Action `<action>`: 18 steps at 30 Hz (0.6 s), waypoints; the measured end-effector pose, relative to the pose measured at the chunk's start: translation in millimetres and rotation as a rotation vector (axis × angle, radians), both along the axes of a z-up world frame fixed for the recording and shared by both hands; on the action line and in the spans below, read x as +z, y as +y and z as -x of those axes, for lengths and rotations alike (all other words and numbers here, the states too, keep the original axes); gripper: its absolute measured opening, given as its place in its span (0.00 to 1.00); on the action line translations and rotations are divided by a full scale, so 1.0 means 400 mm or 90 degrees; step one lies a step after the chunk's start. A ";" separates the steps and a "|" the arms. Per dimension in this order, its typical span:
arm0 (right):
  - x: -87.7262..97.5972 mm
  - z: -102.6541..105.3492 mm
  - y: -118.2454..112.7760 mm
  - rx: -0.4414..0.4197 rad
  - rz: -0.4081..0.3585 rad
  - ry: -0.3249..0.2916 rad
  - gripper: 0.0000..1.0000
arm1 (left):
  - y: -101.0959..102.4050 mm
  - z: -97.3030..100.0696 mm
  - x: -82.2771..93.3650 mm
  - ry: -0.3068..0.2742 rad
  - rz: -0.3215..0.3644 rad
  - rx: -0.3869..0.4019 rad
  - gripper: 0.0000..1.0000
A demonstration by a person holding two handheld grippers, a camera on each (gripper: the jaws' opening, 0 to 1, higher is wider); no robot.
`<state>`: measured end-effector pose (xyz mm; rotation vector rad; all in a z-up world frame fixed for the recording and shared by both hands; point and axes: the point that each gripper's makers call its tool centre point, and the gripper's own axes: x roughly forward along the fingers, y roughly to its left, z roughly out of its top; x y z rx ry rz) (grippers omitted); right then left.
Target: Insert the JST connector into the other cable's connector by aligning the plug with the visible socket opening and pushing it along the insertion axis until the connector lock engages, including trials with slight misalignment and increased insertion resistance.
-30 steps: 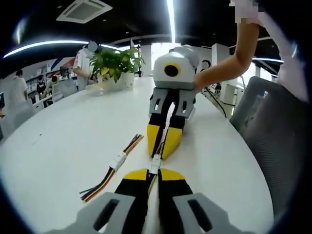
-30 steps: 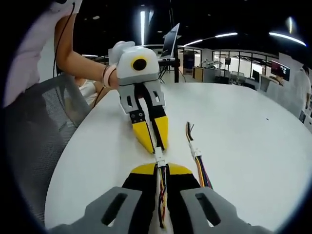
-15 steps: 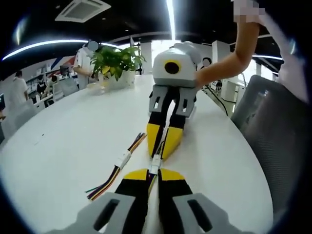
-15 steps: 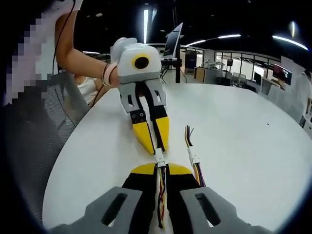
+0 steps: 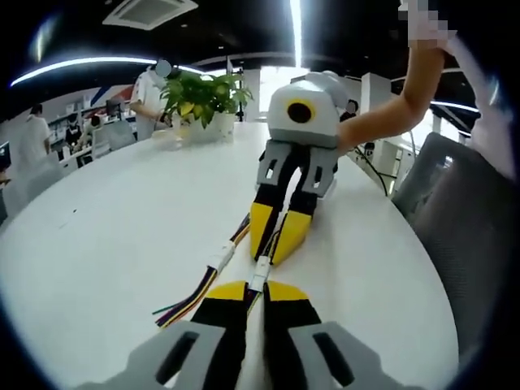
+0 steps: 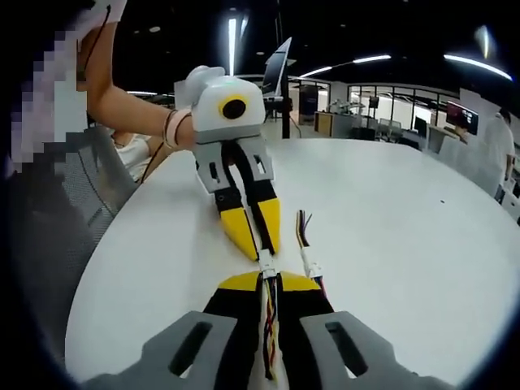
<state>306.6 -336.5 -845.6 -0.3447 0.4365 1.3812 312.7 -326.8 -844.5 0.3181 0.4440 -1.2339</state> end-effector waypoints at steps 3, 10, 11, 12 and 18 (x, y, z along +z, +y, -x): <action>0.002 -0.002 -0.002 -0.008 -0.006 0.005 0.03 | -0.001 -0.004 0.002 0.006 0.008 0.006 0.00; -0.009 -0.009 -0.009 -0.014 -0.007 0.005 0.04 | -0.007 -0.002 0.004 0.006 0.011 0.008 0.00; -0.008 -0.007 -0.009 -0.014 -0.008 0.006 0.04 | -0.007 -0.002 0.004 0.008 0.012 0.011 0.00; -0.008 -0.007 -0.010 -0.015 -0.009 0.006 0.04 | -0.006 -0.002 0.004 0.008 0.013 0.011 0.00; -0.009 -0.005 -0.010 -0.017 -0.013 0.002 0.04 | -0.006 -0.001 0.005 0.016 0.023 0.024 0.01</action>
